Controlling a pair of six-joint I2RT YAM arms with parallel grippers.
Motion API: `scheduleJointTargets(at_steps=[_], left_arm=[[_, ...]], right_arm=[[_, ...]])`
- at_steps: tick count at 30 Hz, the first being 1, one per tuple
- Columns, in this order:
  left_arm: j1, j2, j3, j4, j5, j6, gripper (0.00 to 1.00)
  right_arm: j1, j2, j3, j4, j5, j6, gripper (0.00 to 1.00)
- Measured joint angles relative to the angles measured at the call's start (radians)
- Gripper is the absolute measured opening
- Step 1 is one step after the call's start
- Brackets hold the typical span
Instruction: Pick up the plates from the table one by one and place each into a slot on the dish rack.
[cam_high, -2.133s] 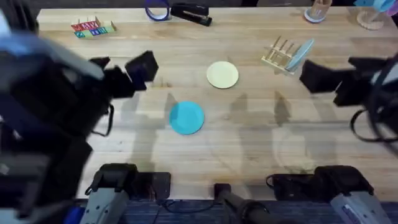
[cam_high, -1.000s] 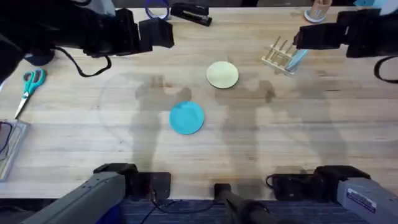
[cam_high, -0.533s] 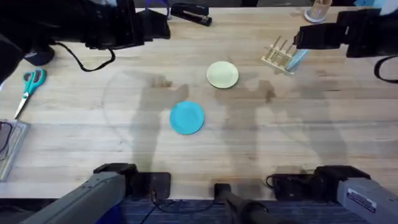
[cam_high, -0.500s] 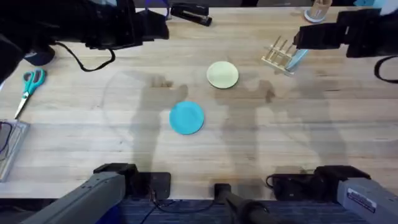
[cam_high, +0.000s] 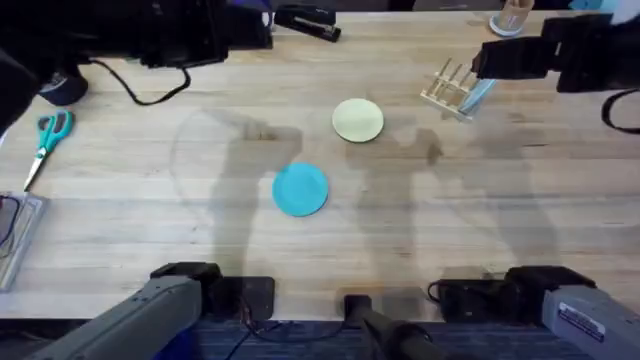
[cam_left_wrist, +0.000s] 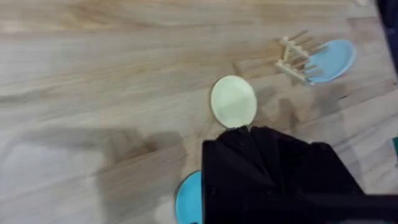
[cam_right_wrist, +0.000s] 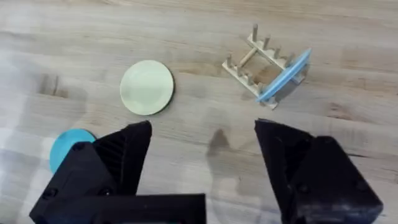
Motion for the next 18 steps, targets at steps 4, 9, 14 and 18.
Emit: scheduleJointTargets(at_steps=[4,9,14,18], left_arm=[[-0.003,0.054,0.001,0.037,0.098,0.0,0.042],[-0.036,0.155,0.001,0.053,0.176,0.0,0.042],[-0.095,0.231,0.001,0.123,0.207,-0.001,0.042],[-0.199,0.329,0.001,0.264,0.228,-0.024,0.042]], right_arm=[[0.0,0.0,0.0,0.008,0.0,0.0,0.996],[0.0,0.0,0.0,0.01,0.0,0.0,0.996],[0.0,0.0,0.0,0.01,0.0,0.0,0.996],[0.0,0.0,0.0,0.01,0.0,0.0,0.996]])
